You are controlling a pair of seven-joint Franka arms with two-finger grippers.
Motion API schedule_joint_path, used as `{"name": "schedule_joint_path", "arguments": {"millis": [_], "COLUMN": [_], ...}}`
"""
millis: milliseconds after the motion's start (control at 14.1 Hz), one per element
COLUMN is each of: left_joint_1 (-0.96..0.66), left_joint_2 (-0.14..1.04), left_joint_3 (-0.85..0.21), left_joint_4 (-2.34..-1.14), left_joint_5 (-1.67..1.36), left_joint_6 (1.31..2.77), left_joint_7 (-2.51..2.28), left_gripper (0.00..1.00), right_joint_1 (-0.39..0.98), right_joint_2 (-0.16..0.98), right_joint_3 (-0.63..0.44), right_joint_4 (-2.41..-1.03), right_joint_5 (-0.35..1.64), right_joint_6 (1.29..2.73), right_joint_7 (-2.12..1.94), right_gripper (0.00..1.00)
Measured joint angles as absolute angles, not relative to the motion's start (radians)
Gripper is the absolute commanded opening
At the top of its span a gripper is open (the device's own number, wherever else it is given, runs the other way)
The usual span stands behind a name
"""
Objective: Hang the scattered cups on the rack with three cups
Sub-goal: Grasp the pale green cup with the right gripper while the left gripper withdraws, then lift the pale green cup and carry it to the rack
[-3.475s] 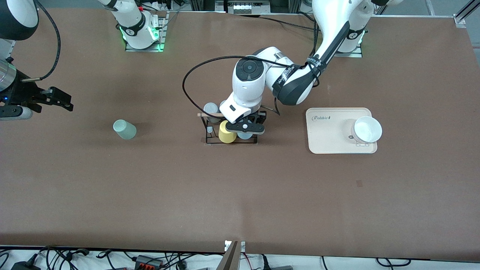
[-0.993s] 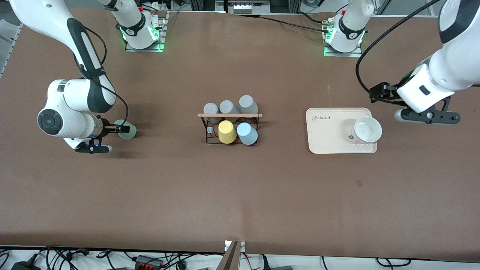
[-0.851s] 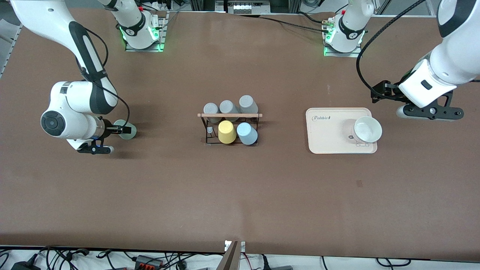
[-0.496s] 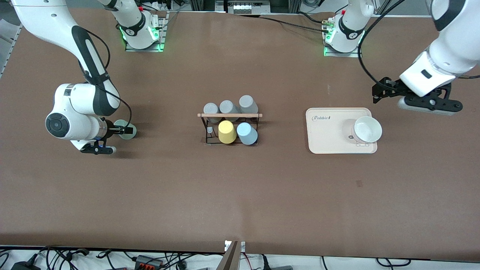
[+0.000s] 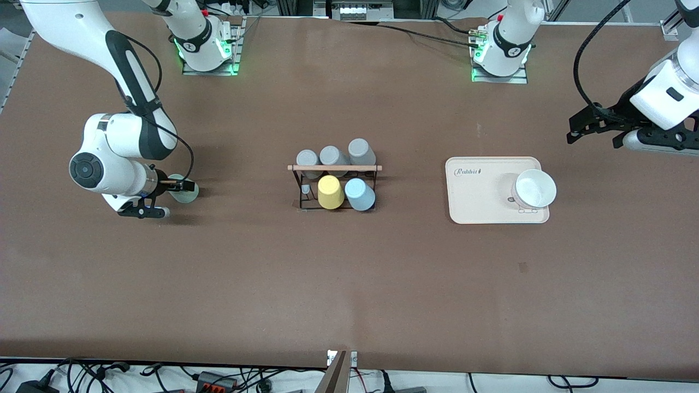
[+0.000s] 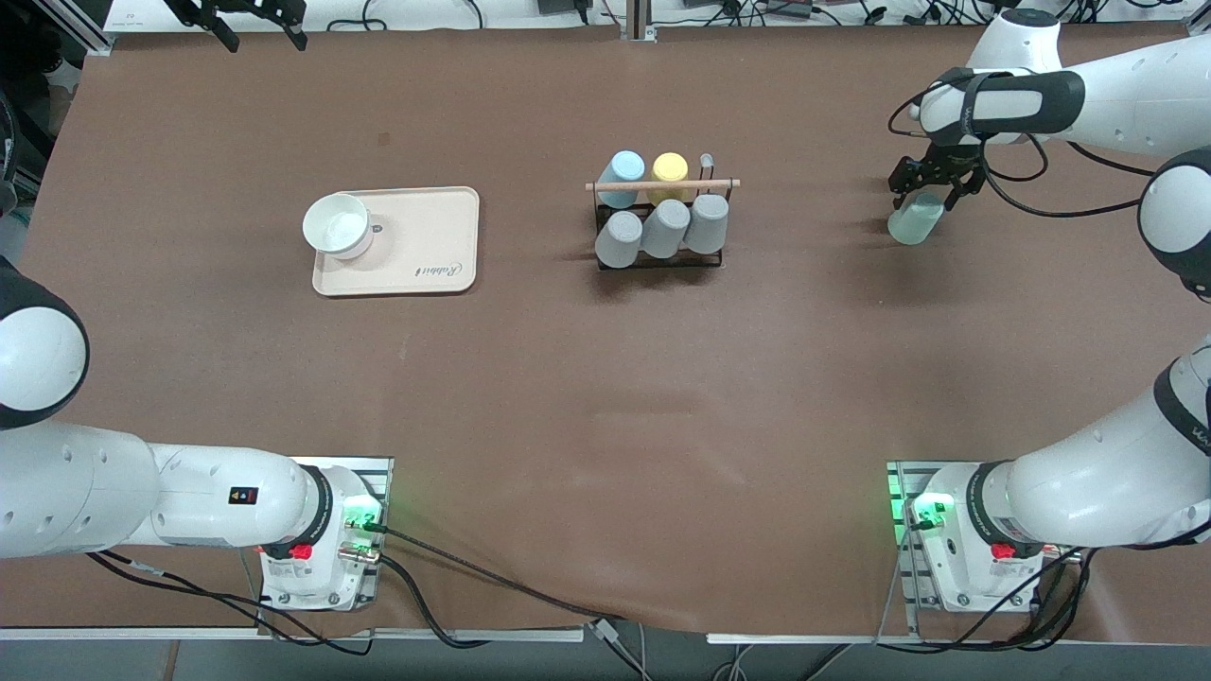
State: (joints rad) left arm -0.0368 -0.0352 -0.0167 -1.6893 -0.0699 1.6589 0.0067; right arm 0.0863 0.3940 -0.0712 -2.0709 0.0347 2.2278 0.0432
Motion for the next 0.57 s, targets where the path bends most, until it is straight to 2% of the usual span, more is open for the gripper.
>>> {"name": "schedule_joint_path", "arguments": {"millis": [213,284,567], "left_joint_1": [-0.038,-0.038,-0.038], "left_joint_2": [-0.035,-0.035,-0.034], "left_joint_3": [-0.017,-0.017,-0.017], "left_joint_4": [-1.688,-1.688,-1.688], "left_joint_5": [-0.070,-0.070,-0.070], "left_joint_6": [1.657,1.657,1.657], "left_joint_7": [0.006,0.005,0.005], "left_gripper": [1.00,1.00,1.00], "right_joint_1": [0.086,0.086,0.086], "right_joint_2": [0.379,0.377,0.377], "right_joint_3": [-0.071,-0.071,-0.071], "right_joint_4": [-2.088,-2.090,-2.097], "right_joint_5": [0.035,0.035,0.035], "right_joint_6": [2.228,2.228,2.228], "right_joint_7": [0.043,0.043,0.043], "right_gripper": [1.00,0.96,0.50]}}
